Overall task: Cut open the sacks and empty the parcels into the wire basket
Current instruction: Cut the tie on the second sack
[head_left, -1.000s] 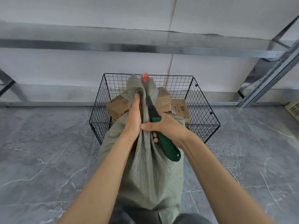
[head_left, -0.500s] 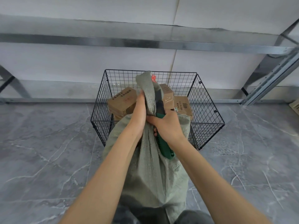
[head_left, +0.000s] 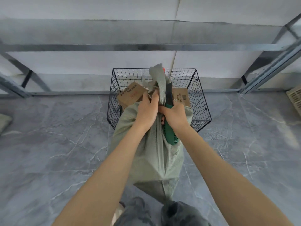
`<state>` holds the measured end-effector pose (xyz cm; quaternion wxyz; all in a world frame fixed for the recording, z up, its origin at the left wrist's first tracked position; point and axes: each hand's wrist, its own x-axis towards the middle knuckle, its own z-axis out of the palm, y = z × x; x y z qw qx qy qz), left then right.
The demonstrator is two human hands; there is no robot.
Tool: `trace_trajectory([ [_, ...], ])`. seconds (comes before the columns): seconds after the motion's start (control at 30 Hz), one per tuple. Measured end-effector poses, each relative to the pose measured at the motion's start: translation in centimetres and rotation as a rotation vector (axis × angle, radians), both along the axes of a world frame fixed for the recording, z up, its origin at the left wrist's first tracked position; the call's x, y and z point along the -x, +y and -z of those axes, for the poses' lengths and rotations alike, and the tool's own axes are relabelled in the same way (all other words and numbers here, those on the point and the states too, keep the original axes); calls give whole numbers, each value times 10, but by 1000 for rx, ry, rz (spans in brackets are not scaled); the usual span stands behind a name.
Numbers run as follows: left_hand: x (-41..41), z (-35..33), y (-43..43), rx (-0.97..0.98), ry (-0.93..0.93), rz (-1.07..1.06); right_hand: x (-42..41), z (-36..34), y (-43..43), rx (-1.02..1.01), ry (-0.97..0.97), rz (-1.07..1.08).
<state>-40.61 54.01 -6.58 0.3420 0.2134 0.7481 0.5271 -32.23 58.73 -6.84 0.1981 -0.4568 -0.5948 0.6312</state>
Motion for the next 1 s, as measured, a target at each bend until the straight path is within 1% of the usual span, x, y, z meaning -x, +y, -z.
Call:
trace_trajectory([
  [0.07,-4,-25,-6,36,80,41,-3,-26,0,6,2,-1],
  [0.2,-10,-97,-27,128,243,74,-10,-99,6,42,-3,15],
  [0.37,-7,-156,-42,120,312,-12,-14,-184,21,47,1,64],
  [0.5,-11,-202,-53,153,359,4,-17,-243,32,67,20,133],
  [0.7,-25,-264,-67,128,374,-30,-19,-318,46,91,65,195],
  [0.77,-26,-272,-72,142,345,-54,-21,-336,51,100,94,221],
  [0.9,-29,-283,-83,170,280,-171,-25,-364,57,110,160,282],
  [1.0,-35,-283,-95,138,216,-242,-26,-377,62,111,189,334],
])
